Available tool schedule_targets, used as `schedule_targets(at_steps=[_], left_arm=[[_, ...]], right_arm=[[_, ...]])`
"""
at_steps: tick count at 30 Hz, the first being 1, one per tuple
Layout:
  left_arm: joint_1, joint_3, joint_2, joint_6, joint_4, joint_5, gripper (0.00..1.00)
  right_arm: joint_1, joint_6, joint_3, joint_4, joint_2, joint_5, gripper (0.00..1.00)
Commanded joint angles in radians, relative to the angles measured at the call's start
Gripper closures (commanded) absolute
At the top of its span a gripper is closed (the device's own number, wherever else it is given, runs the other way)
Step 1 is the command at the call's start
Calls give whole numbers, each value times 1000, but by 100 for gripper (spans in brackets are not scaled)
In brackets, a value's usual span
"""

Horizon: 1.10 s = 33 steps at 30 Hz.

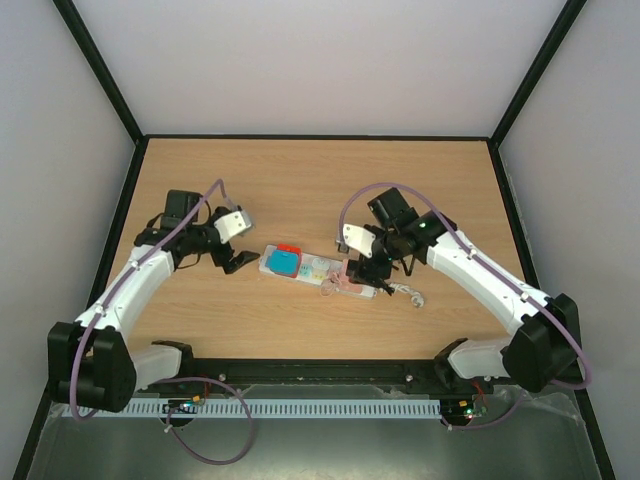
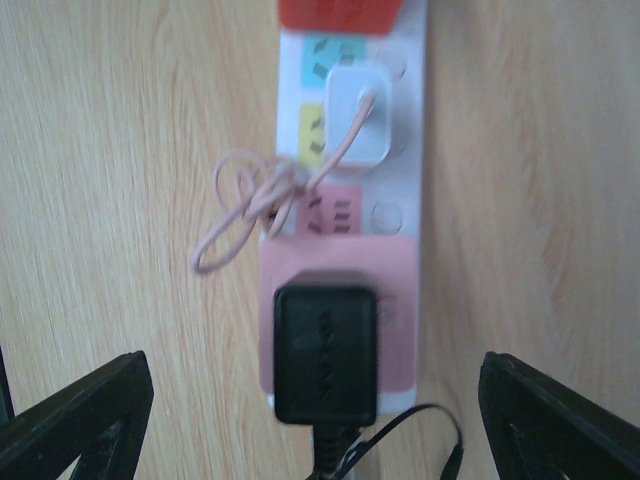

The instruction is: Pull the plug off the socket

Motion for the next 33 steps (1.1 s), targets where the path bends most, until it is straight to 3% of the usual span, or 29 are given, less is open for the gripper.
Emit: schedule_targets(at_steps=[1,5,16,22,33], left_arm=[[-35,-67,-29,149,32,26,0],[-101,-114,-36,203,151,3,0],[-114,-304,-81,373,433,-3,1],[-139,-404,-122,352,559,11,2],[-171,-526,-123,198,927,-93,4]], right_arm=[[-4,110,60,96,14,-82,12],[-4,197,56,226,46,-158,11],[-4,347,66,400,180,-257,12],[-3,359,90,395,222,-266,12],[-4,353,140,353,287,-227,14]])
